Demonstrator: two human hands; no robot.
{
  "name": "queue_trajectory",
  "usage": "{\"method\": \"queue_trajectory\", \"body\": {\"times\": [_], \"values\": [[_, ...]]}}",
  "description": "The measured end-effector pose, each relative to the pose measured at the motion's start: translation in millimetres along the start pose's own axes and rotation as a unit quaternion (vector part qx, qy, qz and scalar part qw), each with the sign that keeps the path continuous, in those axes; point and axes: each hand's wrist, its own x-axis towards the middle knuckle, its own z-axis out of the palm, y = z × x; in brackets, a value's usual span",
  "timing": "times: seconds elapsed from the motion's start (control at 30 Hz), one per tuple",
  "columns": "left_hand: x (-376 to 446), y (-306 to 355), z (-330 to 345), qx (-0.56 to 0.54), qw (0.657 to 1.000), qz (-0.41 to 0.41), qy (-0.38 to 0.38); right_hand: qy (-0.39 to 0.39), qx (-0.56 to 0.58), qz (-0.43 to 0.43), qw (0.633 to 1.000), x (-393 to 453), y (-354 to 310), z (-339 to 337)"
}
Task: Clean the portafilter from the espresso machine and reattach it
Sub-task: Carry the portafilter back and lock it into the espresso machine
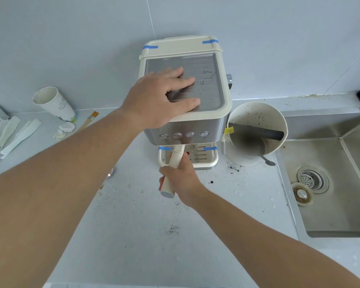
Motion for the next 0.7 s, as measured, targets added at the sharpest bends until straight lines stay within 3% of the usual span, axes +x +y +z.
{"method": "queue_trajectory", "body": {"times": [0.23, 0.7], "values": [[2, -3, 0, 0.021, 1.000, 0.013, -0.012, -0.081, -0.044, 0.044, 0.995, -2, -13, -31], [0, -6, 2, 0.008, 1.000, 0.012, -0.007, -0.105, -0.059, 0.078, 0.990, -9, -24, -36]]}}
